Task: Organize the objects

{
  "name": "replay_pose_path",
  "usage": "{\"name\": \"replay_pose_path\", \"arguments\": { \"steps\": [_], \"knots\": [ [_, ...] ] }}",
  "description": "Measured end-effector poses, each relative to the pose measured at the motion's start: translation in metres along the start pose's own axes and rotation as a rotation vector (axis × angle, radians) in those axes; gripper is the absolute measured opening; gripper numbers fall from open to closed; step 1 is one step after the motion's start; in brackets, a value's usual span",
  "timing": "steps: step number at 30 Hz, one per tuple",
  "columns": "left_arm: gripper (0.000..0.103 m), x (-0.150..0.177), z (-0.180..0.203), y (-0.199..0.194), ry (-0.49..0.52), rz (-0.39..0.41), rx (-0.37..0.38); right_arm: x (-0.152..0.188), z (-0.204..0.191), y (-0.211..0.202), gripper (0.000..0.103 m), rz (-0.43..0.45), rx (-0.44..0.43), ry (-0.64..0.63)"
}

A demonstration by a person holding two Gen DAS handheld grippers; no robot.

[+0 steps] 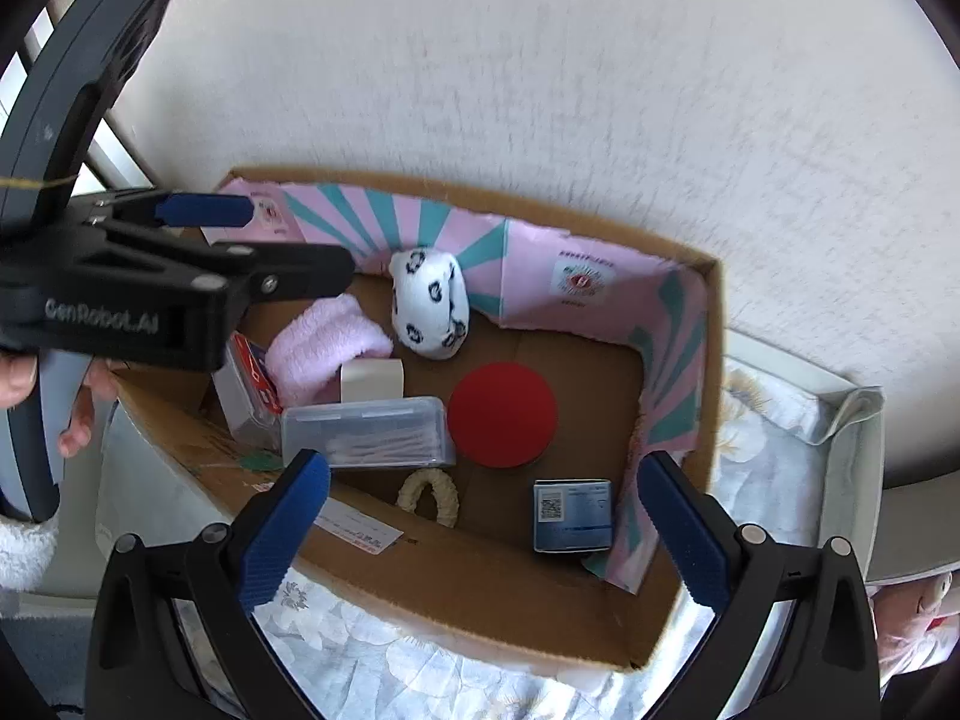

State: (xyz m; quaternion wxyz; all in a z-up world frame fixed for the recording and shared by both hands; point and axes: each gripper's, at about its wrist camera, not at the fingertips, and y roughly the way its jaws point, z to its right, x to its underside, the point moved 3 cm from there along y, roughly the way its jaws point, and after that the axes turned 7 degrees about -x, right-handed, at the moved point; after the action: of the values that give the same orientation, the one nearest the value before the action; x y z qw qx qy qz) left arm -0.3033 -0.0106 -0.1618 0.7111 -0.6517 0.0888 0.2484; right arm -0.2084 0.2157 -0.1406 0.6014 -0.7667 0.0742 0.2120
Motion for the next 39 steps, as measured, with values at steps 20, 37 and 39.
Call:
{"name": "replay_pose_path", "arguments": {
  "steps": [20, 37, 39],
  "knots": [
    [0.103, 0.026, -0.03, -0.199, -0.099, 0.244, -0.1, 0.022, -0.009, -0.113, 0.102, 0.254, 0.146, 0.168],
    [0.103, 0.127, -0.033, -0.235, -0.214, 0.3, -0.166, 0.094, -0.032, -0.144, 0.102, 0.356, 0.201, 0.235],
    [0.103, 0.133, -0.034, -0.236, -0.223, 0.295, -0.165, 0.098, -0.033, -0.144, 0.102, 0.354, 0.212, 0.23]
  ]
}}
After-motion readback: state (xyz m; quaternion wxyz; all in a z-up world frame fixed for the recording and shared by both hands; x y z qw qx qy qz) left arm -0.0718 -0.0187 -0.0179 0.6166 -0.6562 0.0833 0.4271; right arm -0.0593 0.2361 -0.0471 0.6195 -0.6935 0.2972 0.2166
